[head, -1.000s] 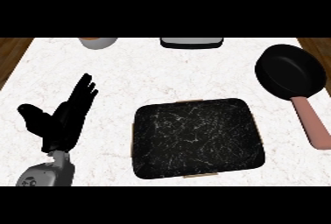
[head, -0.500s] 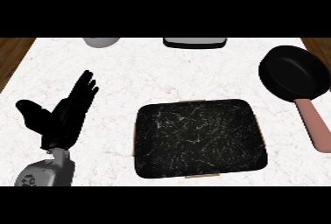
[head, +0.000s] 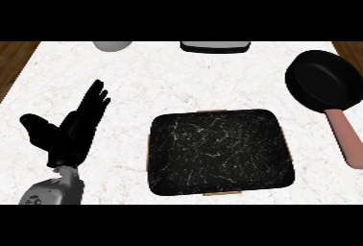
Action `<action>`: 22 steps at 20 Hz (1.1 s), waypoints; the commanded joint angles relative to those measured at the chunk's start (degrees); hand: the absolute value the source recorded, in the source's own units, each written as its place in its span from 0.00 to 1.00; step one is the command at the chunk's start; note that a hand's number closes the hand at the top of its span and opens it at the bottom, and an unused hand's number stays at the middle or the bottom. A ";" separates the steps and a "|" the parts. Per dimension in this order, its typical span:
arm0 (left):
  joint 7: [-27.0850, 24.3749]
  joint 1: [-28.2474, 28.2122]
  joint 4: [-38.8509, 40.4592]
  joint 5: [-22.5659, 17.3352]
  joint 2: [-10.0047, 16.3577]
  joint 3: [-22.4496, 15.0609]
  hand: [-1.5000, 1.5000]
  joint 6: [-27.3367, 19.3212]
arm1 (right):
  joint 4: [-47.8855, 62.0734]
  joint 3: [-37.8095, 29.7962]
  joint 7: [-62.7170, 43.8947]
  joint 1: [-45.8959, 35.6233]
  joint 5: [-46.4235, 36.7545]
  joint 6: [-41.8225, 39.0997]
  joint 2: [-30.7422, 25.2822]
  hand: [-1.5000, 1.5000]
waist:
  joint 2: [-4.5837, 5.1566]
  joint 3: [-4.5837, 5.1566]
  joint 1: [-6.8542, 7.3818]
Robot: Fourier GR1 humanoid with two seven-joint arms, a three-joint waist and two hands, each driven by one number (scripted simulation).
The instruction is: Pick the bell pepper from the tray and place it in the pot
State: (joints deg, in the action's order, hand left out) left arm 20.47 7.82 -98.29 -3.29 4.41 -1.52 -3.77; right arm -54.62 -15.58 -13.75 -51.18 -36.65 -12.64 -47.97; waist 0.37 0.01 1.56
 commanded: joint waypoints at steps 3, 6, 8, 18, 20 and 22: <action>1.88 0.57 -1.35 -0.22 0.11 -0.08 0.50 0.10 | 13.84 2.46 7.31 -2.90 -2.33 0.99 2.48 1.00 | 0.13 -0.05 0.36; -1.41 -0.39 0.24 1.39 -0.36 -0.80 0.50 -0.14 | 18.09 -1.55 -1.21 -7.03 0.65 3.21 7.67 0.00 | 0.24 -0.04 0.92; -0.85 0.45 0.57 1.53 -1.68 -1.59 0.50 -0.88 | 21.84 -3.44 2.90 -5.21 1.98 3.37 6.47 0.00 | 0.21 -0.07 0.12; -1.89 -0.60 0.47 -0.09 0.45 0.47 0.50 1.38 | 25.47 -15.22 10.61 -7.19 10.96 16.70 7.91 0.00 | 0.30 -0.14 0.37; -2.07 0.32 1.93 0.91 -0.73 -0.03 0.50 0.04 | 25.21 -17.32 14.19 -6.88 12.54 19.83 7.80 0.00 | 0.34 -0.14 0.00; -2.04 0.13 1.78 0.66 -1.04 -0.07 0.50 0.00 | 27.32 -19.84 14.66 -8.05 13.81 18.97 2.51 0.00 | 0.50 -0.15 0.27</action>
State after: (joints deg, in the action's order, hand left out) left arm 18.63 7.92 -96.71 -2.28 3.63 -1.72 -3.85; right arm -29.08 -31.12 -2.40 -58.61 -25.43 2.80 -41.97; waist 0.68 -0.12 1.65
